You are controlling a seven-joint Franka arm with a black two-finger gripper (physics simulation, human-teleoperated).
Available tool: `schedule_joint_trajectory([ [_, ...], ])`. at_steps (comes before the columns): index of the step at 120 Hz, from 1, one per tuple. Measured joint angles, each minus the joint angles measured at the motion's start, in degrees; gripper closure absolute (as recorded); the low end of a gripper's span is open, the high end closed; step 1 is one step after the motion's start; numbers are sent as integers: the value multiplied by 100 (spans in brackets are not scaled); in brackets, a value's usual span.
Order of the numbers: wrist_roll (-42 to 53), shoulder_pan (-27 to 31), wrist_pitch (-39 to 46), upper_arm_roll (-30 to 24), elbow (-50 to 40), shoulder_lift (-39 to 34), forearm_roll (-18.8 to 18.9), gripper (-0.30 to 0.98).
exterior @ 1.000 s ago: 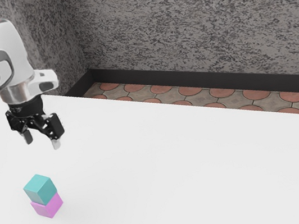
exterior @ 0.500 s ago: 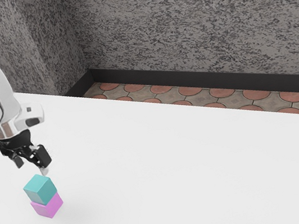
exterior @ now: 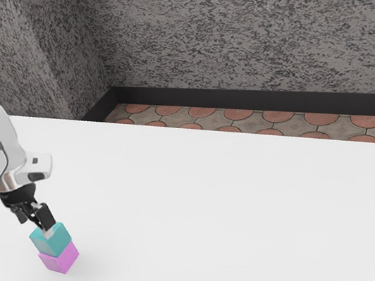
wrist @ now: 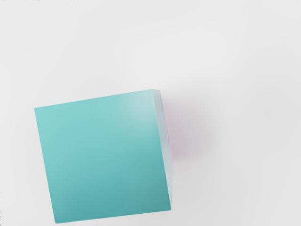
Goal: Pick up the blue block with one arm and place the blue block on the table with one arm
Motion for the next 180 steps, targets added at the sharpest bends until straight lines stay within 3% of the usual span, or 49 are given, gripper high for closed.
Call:
schedule_joint_trajectory([
  [180,82,189,305,-21,381,950,-173,0],
])
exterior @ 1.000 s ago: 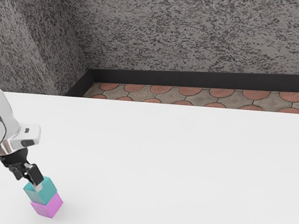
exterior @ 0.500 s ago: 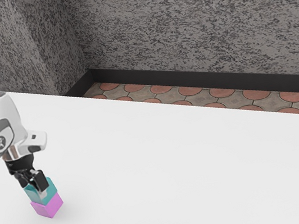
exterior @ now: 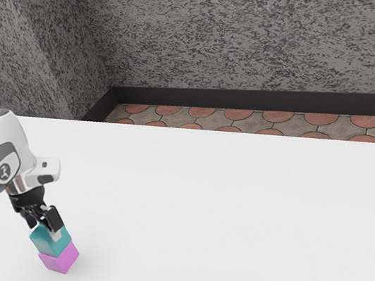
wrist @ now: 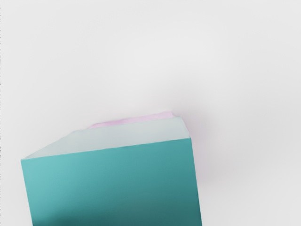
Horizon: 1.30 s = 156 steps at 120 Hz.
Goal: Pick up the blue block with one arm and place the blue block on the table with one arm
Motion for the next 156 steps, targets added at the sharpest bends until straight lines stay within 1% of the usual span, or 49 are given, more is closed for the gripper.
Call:
schedule_joint_trajectory([
  [21,-9,17,2,5,29,64,4,0],
  [63,-26,57,36,6,121,432,19,0],
  [98,-36,131,72,6,120,536,22,0],
  [108,-38,126,92,6,122,577,22,5],
  [127,-40,133,125,5,122,613,28,23],
  [141,-51,133,142,5,122,611,49,29],
  [156,-69,165,161,-7,124,529,67,31],
])
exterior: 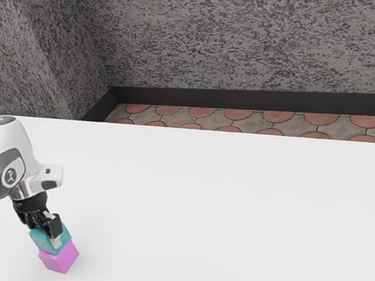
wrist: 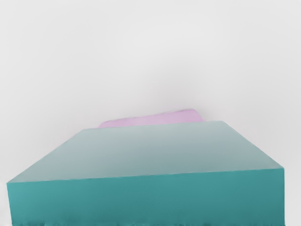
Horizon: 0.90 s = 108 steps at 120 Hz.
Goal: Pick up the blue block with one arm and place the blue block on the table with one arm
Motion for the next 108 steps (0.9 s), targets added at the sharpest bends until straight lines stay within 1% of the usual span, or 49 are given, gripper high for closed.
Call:
schedule_joint_trajectory([
  [8,-12,34,-2,-115,84,-126,1,31],
  [21,-36,-18,-45,-598,357,-201,-79,32],
  [27,-49,-77,-65,-729,443,-159,-136,32],
  [55,-102,-128,-104,-1054,818,474,-288,32],
  [80,-134,-355,-94,-1078,891,646,-314,31],
  [85,-131,-400,-93,-1080,893,670,-324,27],
  [108,-90,-546,-98,-1087,892,748,-395,14],
])
